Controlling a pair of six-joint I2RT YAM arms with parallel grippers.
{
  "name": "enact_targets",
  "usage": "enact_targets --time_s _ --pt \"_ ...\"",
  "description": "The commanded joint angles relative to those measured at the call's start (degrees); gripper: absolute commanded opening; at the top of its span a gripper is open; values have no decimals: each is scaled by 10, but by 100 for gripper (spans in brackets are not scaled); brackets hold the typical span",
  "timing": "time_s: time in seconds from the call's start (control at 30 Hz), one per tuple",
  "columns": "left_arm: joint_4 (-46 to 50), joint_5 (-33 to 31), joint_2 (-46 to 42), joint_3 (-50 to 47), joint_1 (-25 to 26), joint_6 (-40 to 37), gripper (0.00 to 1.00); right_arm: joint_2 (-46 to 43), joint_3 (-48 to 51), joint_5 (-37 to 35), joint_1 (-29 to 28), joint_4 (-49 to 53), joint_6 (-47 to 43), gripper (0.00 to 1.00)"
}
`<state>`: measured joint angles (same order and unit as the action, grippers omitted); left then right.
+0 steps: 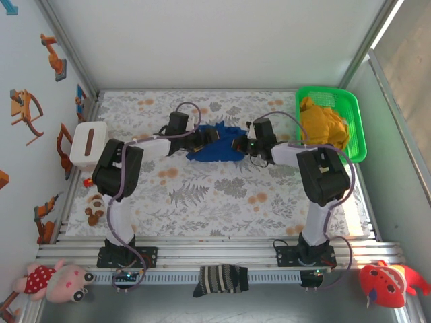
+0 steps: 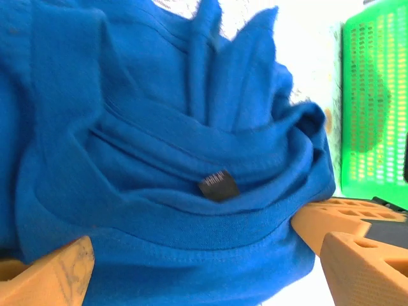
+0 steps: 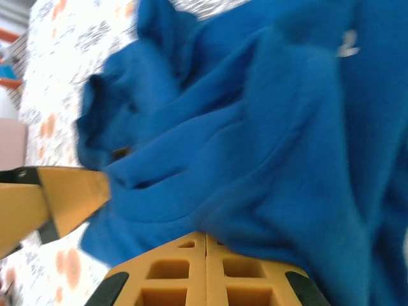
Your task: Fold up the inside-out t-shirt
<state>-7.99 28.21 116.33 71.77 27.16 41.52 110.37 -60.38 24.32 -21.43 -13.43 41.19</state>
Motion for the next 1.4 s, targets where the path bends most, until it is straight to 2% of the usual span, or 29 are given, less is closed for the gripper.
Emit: enact_targets --time_s 0.0,0.13,0.3,0.5,0.67,0.87,1.13,1.27,1.33,1.37 --pt "-24 -17 42 41 -20 1 91 34 -23 -24 29 -26 19 0" --pt "-19 -10 63 69 -29 4 90 59 -49 7 42 -1 21 0" --pt "-27 1 -2 43 -41 -1 92 0 -40 46 45 26 0 2" --pt "78 -9 -68 25 -73 -57 98 -130 -21 57 46 115 -48 26" --pt "169 -13 -52 38 -78 -126 98 -229 8 45 46 154 -56 35" --pt "186 -16 -9 40 -73 -152 98 -313 31 26 46 183 -59 39" --pt "148 5 37 59 -26 -131 97 -344 53 13 46 197 -61 39" --pt "112 14 62 68 -12 -98 83 -354 68 2 46 204 -63 39" --pt "94 18 73 71 -10 -82 63 -361 75 -2 46 208 -63 39" --pt "85 19 76 71 -10 -74 45 -363 76 -5 46 211 -65 39"
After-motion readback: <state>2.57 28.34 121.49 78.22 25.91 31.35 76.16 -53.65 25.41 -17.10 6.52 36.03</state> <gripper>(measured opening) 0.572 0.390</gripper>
